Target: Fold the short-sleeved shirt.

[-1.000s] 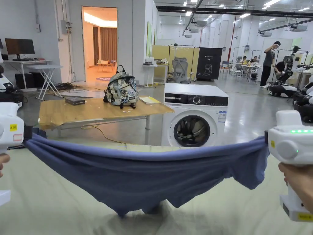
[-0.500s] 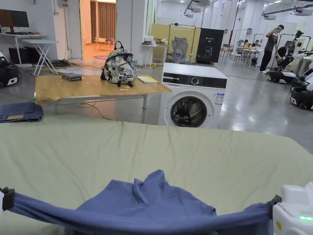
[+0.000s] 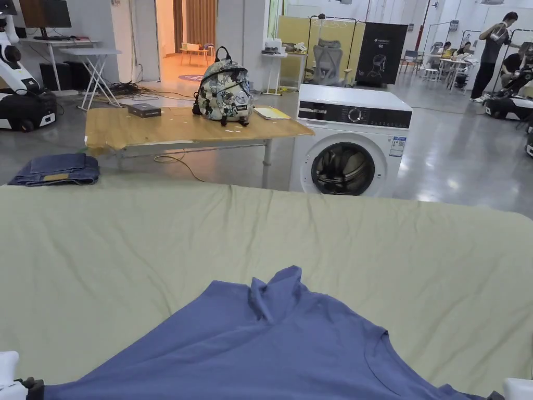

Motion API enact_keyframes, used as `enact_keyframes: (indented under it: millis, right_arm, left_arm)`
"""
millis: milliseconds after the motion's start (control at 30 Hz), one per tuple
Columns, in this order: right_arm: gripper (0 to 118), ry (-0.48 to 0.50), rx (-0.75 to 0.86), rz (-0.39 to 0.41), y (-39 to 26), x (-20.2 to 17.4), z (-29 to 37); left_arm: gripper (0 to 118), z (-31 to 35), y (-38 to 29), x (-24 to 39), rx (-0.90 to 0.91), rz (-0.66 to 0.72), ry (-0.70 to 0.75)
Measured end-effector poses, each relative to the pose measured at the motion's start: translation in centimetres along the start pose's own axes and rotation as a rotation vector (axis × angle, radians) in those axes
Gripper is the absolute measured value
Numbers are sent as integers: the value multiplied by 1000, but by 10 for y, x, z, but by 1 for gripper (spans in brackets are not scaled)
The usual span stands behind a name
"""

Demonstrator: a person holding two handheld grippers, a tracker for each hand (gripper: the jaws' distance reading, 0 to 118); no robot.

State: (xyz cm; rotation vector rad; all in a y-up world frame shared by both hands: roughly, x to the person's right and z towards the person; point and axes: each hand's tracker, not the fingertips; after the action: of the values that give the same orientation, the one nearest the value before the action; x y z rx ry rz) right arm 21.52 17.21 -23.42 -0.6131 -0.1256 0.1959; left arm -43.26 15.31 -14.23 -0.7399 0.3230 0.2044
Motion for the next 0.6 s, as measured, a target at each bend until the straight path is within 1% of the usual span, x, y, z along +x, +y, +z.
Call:
enact_keyframes:
  millis: [33, 67, 100, 133, 167, 200, 233, 367, 500, 600]
  right_arm:
    - [4, 3, 0, 1, -1, -1, 1]
    - [5, 3, -2, 1, -1, -3, 2]
    - [8, 5, -5, -1, -3, -3, -5]
    - [19, 11, -1, -17, -3, -4, -2]
    - [36, 15, 2, -26, -2, -5, 0]
    - [59, 15, 8, -34, 1, -9, 2]
    - [79, 20, 18, -42, 2, -8, -1]
    - [80, 51, 97, -73, 19, -30, 15]
    - [80, 115, 203, -91, 43, -67, 39]
    - [79, 164, 275, -95, 58, -98, 54]
  left_arm:
    - [2, 0, 1, 2, -3, -10, 2]
    - [8, 1, 2, 4, -4, -20, 8]
    - [18, 3, 4, 7, 7, -39, 30]
    - [35, 5, 5, 10, 21, -55, 43]
    - [53, 7, 8, 12, 27, -62, 53]
    - [70, 10, 12, 15, 32, -62, 41]
    - [79, 13, 16, 18, 37, -61, 28]
    - [79, 26, 32, 42, 117, -84, -29]
    - [78, 38, 48, 77, 225, -109, -95]
    - [78, 47, 58, 105, 327, -131, -111]
